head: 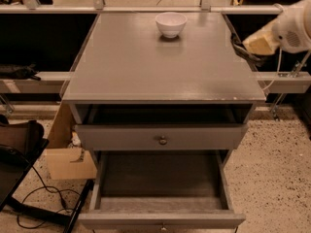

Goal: Place rxbar chocolate into middle drawer

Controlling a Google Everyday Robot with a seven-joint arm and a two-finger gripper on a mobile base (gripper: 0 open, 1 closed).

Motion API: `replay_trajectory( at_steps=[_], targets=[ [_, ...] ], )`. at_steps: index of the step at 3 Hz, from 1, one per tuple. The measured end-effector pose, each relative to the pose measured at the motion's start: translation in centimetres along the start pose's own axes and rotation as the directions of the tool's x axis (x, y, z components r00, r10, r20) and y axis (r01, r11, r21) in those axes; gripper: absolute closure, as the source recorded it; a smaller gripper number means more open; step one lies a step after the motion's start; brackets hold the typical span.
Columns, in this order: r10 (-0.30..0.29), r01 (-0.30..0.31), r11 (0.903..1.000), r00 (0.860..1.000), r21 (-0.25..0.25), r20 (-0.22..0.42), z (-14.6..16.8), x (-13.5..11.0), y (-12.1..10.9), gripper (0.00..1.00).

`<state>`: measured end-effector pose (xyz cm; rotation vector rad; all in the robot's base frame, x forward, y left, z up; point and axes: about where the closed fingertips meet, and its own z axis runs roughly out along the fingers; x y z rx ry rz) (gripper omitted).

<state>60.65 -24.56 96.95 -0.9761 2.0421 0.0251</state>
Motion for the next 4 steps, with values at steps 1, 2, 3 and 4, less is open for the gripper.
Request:
replay_trajectory(
  at_steps=[1,2,3,4],
  targets=[
    [0.032,-0.031,0.9989,0.999,-0.036,0.03,-1.3,6.1,2.6,1.0],
    [0.022,-0.017,0.9979,0.997,-0.062,0.079,-2.3,9.4,4.4,1.0],
    [-0.027,0.041,0.9964,0.985,-0.075,0.172,-4.1,9.9,6.2,1.0],
    [-0.101,0.112,0.9923,0.978,-0.053,0.18,-4.6,9.9,6.2,1.0]
  ],
)
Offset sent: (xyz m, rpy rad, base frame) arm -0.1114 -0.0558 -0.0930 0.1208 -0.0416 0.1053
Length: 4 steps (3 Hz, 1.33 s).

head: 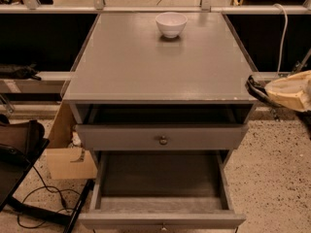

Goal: Place rxbar chocolate into middle drawer

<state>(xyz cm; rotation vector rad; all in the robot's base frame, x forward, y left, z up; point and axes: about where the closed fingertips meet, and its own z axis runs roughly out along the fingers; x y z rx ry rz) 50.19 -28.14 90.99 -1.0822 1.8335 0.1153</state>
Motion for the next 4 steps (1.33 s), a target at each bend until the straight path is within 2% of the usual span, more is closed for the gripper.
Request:
replay_trajectory(
  at_steps=[1,2,3,4],
  targets=[
    [0.0,0.0,1.0,1.0,0.0,0.0,0.0,0.0,0.0,1.0],
    [0.074,-0.08,0.9891,0.996,-0.123,-0.056,4.7,5.6,5.5,1.0],
    [0.115,-0.138,0.9569,0.988,-0.256,-0.103,8.5,10.6,12.6,1.0],
    [0.092,-0.121,0.914,0.991,-0.387,-0.093,13.5,14.0,17.3,1.0]
  ],
)
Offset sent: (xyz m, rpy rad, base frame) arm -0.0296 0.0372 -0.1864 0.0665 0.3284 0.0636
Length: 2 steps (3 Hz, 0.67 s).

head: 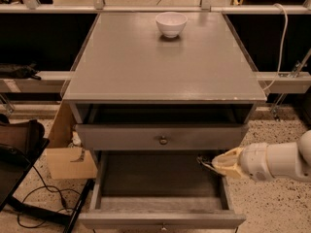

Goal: Place rxbar chocolate into middle drawer

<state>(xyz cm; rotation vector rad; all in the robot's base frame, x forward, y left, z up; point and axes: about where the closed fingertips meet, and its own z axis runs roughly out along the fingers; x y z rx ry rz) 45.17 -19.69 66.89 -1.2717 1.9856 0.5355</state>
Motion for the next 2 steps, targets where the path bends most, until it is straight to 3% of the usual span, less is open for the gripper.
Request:
replay_trajectory(
  at_steps=[1,2],
  targets=[
    [-0.017,0.017,0.9947,1.0,-0.102,0.004,6.0,2.8,-0.4,1.0],
    [0.015,-0.018,0.9847,1.0,-0.173,-0.014,12.3,6.4,-2.1,1.0]
  ],
)
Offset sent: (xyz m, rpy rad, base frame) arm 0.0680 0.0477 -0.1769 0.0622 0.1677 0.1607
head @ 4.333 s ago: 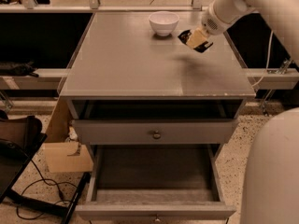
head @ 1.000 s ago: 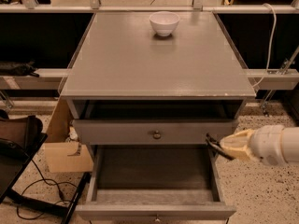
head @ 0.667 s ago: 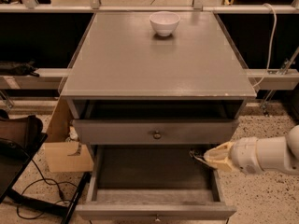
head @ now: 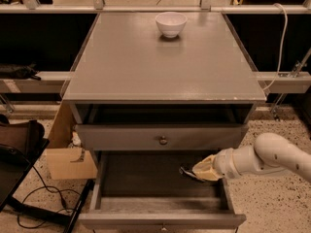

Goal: Place rxbar chocolate into middle drawer

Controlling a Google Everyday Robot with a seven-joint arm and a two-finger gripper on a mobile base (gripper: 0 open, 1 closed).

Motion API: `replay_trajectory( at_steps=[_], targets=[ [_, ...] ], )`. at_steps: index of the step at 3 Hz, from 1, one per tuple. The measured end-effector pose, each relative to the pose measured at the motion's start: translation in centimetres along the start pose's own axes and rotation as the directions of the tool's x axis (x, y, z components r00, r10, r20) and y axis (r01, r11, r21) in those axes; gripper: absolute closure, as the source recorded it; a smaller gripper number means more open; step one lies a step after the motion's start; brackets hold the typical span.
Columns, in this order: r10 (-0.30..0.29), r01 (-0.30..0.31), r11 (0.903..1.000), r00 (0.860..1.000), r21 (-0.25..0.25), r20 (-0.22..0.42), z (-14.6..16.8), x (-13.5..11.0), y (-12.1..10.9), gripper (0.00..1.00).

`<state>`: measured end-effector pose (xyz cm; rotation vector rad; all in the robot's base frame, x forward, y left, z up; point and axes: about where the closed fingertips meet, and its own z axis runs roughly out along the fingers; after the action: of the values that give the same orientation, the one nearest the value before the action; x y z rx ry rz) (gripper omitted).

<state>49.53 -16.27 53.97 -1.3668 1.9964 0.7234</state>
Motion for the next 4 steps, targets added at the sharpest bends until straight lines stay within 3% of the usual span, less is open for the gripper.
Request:
replay_trajectory(
  at_steps=[1,4],
  targets=[
    [0.072,-0.072,0.9973,0.997,0.01,-0.029,1.91,2.91,-1.77,1.0],
    [0.077,-0.077,0.997,0.997,0.008,-0.031,2.02,3.11,-1.74,0.34]
  ],
)
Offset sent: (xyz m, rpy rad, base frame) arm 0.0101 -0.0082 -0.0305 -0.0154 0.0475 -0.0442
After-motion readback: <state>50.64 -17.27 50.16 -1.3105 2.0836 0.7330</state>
